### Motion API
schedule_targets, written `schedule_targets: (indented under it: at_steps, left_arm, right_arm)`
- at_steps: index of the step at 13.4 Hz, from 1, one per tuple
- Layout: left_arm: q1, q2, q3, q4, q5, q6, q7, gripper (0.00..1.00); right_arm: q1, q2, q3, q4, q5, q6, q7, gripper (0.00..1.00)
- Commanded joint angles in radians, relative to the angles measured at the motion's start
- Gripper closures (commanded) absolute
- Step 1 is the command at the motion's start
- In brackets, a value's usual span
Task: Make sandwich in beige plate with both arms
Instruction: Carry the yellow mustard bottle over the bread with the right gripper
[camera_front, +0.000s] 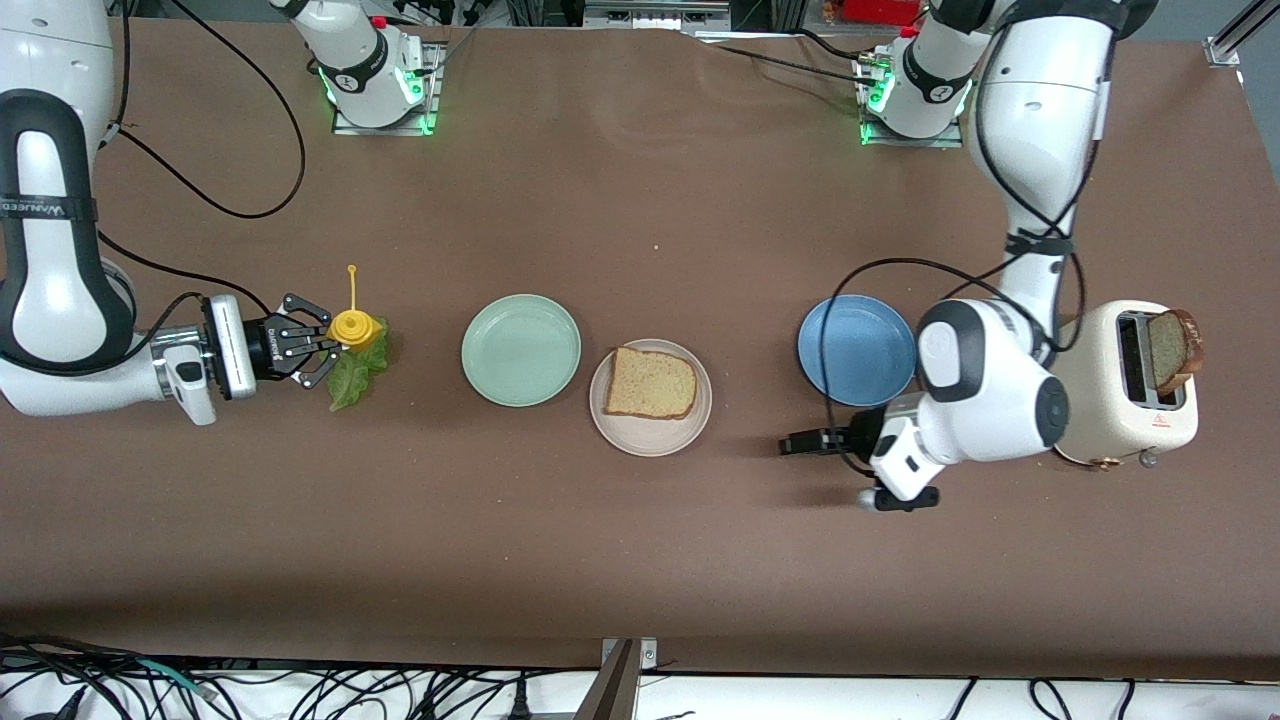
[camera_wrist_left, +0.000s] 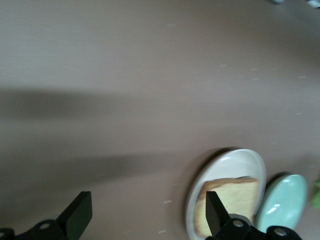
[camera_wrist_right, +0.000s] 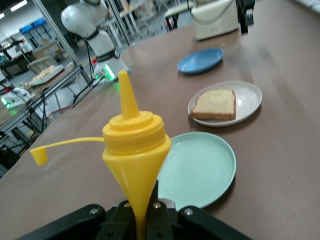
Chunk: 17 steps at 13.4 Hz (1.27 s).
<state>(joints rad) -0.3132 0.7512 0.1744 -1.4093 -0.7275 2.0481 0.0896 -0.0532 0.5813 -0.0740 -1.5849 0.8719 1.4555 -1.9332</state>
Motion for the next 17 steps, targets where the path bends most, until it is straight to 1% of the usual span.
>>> schedule_targets:
  at_steps: [1,3,5,6,8,9,11,12,14,15,17]
  left_arm:
    - [0.072,-0.052,-0.004,-0.020,0.133,-0.095,-0.010,0.00]
    - [0.117,-0.078,-0.004,-0.019,0.251,-0.163,-0.007,0.00]
    - [0.135,-0.108,-0.004,-0.019,0.402,-0.216,-0.004,0.00]
    - [0.144,-0.119,-0.004,-0.019,0.440,-0.235,-0.005,0.00]
    - [0.175,-0.147,-0.003,-0.019,0.462,-0.268,0.004,0.00]
    - [0.186,-0.162,-0.003,-0.019,0.485,-0.288,0.006,0.00]
    - [0.194,-0.194,-0.004,-0.020,0.613,-0.312,0.007,0.00]
    - [0.194,-0.205,-0.004,-0.019,0.660,-0.318,0.007,0.00]
    - [0.216,-0.230,-0.004,-0.020,0.701,-0.328,0.021,0.00]
    - [0.235,-0.236,-0.004,-0.020,0.717,-0.345,0.063,0.00]
    - [0.308,-0.263,-0.004,-0.017,0.728,-0.347,0.158,0.00]
  right_arm:
    - [0.050,-0.014,0.002,0.063,-0.075,0.012,0.138,1.00]
    - [0.100,-0.014,0.002,0.101,-0.132,0.046,0.236,1.00]
    - [0.156,-0.014,0.002,0.105,-0.166,0.095,0.319,1.00]
    - [0.183,-0.014,0.002,0.105,-0.184,0.121,0.360,1.00]
    - [0.252,-0.014,0.003,0.149,-0.253,0.170,0.457,1.00]
    - [0.287,-0.012,0.003,0.166,-0.305,0.181,0.520,1.00]
    - [0.358,-0.014,0.002,0.183,-0.400,0.222,0.655,1.00]
    - [0.395,-0.014,0.002,0.183,-0.442,0.247,0.712,1.00]
    - [0.470,-0.014,0.002,0.184,-0.529,0.296,0.853,1.00]
    - [0.507,-0.012,0.002,0.184,-0.580,0.313,0.919,1.00]
    - [0.571,-0.009,0.002,0.203,-0.686,0.330,1.037,1.00]
